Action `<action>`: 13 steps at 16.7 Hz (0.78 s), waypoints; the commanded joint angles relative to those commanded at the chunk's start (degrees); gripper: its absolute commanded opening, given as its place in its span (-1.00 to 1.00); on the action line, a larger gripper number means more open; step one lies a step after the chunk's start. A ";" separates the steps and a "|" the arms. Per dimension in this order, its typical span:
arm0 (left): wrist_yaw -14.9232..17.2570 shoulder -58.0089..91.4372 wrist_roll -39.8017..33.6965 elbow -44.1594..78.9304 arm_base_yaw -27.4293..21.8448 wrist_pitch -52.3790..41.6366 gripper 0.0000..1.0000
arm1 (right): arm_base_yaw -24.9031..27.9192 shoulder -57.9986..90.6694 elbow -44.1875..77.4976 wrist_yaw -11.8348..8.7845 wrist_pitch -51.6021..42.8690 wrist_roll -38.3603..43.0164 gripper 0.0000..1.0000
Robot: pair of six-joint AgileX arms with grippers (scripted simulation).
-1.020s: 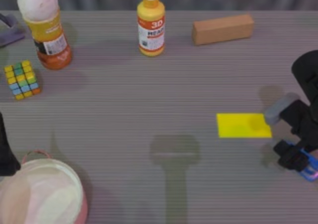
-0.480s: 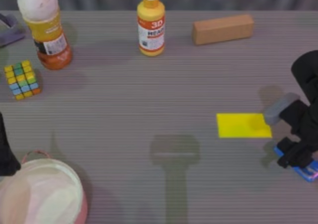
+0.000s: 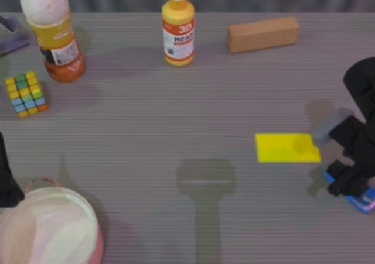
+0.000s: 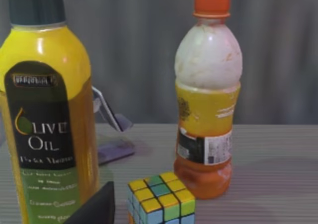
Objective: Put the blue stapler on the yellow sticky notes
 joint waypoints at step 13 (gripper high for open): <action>0.00 0.00 0.00 0.00 0.00 0.00 1.00 | 0.18 -9.49 12.09 -0.03 -21.67 -0.26 -1.00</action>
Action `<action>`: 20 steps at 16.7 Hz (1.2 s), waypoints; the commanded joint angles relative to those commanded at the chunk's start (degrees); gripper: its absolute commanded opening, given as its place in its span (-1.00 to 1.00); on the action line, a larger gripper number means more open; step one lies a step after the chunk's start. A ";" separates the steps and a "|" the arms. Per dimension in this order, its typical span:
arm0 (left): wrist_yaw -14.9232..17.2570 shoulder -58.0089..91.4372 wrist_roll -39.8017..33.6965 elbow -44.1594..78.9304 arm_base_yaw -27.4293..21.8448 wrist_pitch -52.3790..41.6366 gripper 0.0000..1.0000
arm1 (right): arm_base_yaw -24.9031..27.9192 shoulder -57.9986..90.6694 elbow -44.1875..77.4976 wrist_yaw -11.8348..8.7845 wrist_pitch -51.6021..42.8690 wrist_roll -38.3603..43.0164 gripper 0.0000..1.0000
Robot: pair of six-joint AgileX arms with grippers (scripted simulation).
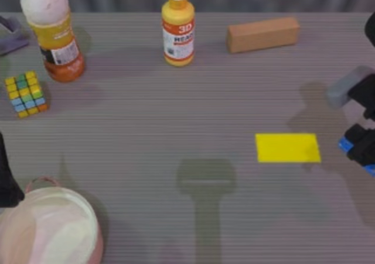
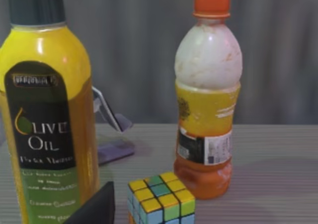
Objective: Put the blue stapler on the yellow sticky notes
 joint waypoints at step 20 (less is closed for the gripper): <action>0.00 0.00 0.00 0.00 0.00 0.00 1.00 | 9.68 24.27 38.71 0.19 -14.79 -41.68 -1.00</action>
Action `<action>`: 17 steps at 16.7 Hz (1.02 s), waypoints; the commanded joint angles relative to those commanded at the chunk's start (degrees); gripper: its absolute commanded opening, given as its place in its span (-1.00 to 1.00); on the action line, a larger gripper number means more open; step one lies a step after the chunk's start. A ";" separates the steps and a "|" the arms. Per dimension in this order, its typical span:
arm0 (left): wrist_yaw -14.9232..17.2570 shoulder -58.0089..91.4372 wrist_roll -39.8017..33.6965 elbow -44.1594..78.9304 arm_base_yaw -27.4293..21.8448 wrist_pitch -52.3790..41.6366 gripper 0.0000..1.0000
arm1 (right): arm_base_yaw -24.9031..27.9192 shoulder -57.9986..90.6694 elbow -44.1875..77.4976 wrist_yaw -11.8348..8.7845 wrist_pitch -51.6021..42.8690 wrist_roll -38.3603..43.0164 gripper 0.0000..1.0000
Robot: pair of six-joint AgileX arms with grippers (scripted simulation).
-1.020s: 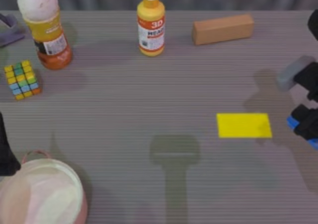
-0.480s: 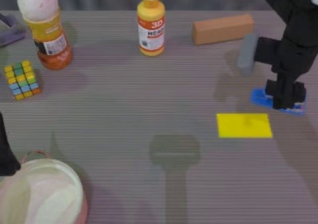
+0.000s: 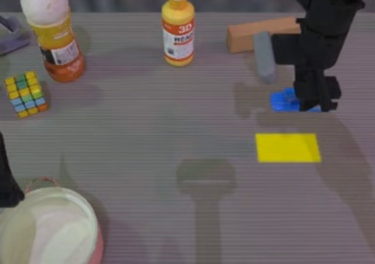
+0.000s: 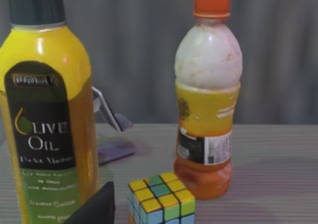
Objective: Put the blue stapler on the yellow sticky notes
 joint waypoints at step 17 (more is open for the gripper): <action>0.00 0.00 0.00 0.00 0.00 0.00 1.00 | 0.12 4.14 -16.45 0.04 20.59 0.17 -1.00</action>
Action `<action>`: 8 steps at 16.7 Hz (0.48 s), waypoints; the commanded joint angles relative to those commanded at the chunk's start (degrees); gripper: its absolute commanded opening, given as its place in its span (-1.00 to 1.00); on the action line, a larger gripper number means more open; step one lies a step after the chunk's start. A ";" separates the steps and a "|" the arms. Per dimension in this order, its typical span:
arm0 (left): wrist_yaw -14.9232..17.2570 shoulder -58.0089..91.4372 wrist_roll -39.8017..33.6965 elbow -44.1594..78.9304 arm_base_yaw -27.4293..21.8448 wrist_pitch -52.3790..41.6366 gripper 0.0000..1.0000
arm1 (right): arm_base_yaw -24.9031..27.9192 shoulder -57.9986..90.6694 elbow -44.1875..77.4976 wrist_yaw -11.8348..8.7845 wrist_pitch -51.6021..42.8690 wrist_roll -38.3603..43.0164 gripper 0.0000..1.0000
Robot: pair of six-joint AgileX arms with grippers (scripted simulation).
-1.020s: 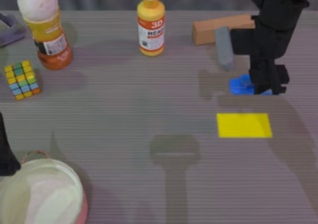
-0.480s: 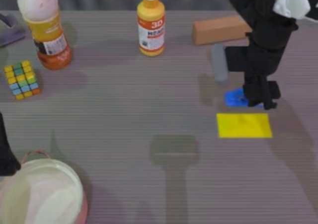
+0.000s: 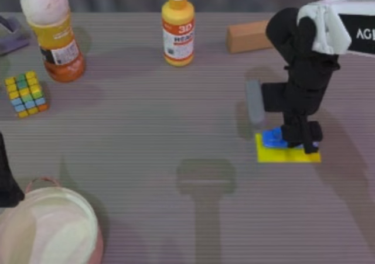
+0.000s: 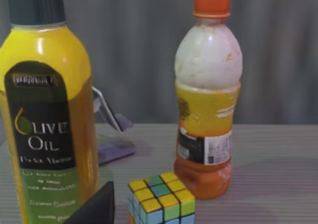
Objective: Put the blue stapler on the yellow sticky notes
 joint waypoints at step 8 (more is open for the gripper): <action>0.00 0.00 0.00 0.00 0.00 0.00 1.00 | 0.00 0.00 0.00 0.00 0.00 0.00 0.06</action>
